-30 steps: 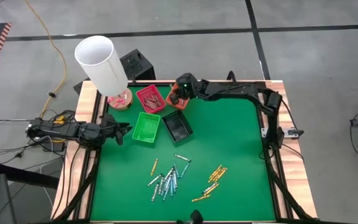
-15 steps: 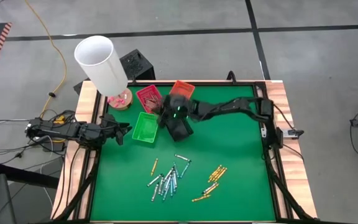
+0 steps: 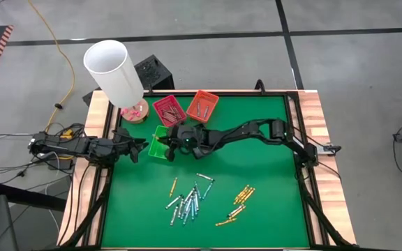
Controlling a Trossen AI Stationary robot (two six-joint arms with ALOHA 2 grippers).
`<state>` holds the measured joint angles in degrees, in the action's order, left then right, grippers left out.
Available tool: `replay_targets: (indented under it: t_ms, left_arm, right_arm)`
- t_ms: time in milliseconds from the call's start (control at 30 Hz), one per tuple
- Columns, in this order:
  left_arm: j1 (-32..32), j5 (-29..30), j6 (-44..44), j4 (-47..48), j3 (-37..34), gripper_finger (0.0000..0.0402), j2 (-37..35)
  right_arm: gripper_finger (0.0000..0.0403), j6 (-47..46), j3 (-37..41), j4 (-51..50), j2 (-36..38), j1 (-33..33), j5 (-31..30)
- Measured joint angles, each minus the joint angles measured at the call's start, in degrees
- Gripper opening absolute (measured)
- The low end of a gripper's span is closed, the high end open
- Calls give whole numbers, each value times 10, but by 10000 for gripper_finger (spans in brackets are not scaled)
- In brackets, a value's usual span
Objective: Sort crayons
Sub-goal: Put the yellow crayon into the green bin
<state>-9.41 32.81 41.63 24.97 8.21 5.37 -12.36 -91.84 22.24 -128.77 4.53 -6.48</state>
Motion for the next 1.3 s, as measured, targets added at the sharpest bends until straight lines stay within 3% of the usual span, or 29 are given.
replay_targets:
  t_ms: [133, 367, 533, 833, 1033, 1167, 1300]
  left_arm:
    - [0, -5, -4, 0, 0, 137, 0]
    - [0, -5, -3, 0, 0, 137, 0]
    - [0, -5, 1, 0, 0, 137, 0]
    - [0, -6, 2, 0, 0, 137, 0]
    - [0, -7, 2, 0, 0, 137, 0]
    - [0, -8, 2, 0, 0, 137, 0]
    - [0, -9, 6, 0, 0, 137, 0]
  right_arm:
    - [1, 2, -14, -58, 0, 2, -30]
    - [1, -15, -32, -108, 1, 1, -27]
    - [4, -87, -31, -109, 1, 9, -41]
    - [78, -102, -31, -108, 1, 15, -41]
    - [102, -87, -31, -103, 1, 14, -41]
    - [102, -42, -36, -100, 24, 7, -21]
    - [102, 28, -38, -113, 66, -12, 57]
